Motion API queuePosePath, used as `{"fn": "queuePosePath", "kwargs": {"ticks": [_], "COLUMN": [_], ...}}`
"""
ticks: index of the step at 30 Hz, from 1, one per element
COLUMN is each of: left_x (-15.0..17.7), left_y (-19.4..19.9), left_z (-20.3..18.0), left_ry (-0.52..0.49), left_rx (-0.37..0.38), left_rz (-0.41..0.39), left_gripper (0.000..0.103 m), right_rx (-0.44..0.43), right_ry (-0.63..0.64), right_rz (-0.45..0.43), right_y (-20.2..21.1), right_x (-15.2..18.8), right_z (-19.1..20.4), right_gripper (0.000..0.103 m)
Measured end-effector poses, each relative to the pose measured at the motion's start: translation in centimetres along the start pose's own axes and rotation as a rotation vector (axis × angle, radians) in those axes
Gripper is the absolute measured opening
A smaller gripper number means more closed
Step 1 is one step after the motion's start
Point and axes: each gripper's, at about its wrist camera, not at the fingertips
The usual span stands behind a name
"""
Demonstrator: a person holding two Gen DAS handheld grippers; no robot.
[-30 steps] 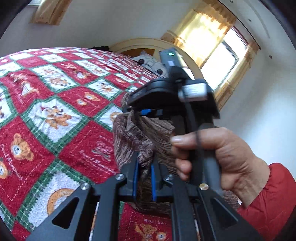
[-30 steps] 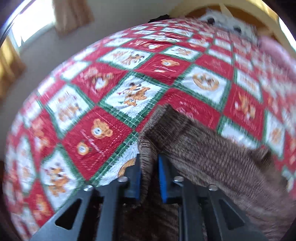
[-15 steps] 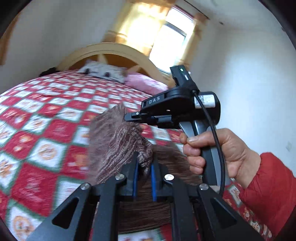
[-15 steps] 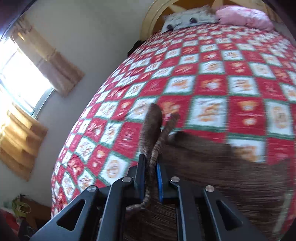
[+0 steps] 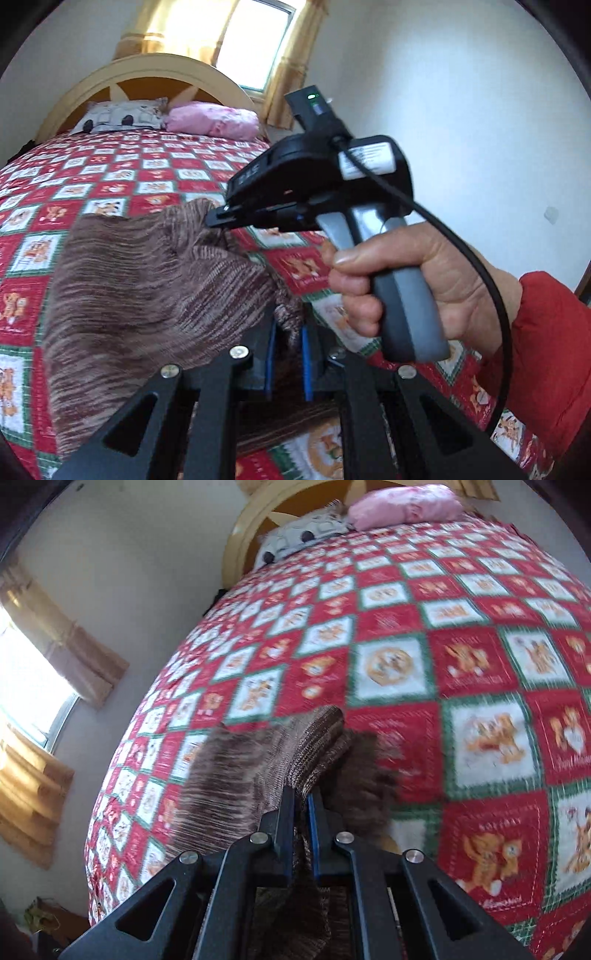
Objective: Fold small clothes
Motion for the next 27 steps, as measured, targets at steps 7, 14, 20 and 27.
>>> {"fn": "queuePosePath", "kwargs": {"ticks": [7,14,20,27], "left_x": [1.1,1.8,2.6,0.4], "left_y": [-1.3,0.6,6.6,7.2], "left_z": [-0.2,1.0,4.1,8.4], "left_ry": [0.001,-0.029,-0.002,0.116], "left_rx": [-0.001,0.043,-0.015,-0.333], "left_rz": [0.091,0.194,0.119,0.075], "left_gripper": [0.012,0.029,0.077,0.077], "right_rx": [0.018,0.163,-0.021,0.070], "right_ry": [-0.022,-0.050,-0.105,0.054], "right_rz": [-0.002,-0.052,-0.176,-0.143], "right_y": [-1.3,2.9,8.8,6.3], "right_x": [2.3,4.6,9.5,10.8], "right_z": [-2.0,-1.9,0.7,5.2], "right_gripper": [0.006,0.009,0.071,0.071]}}
Point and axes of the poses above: each gripper's, at about its wrist camera, not at the fingertips, and y roughly against the way its jaws point, z to its left, x to its underside, and after that the axes turned 7 degrees about y, right-handed
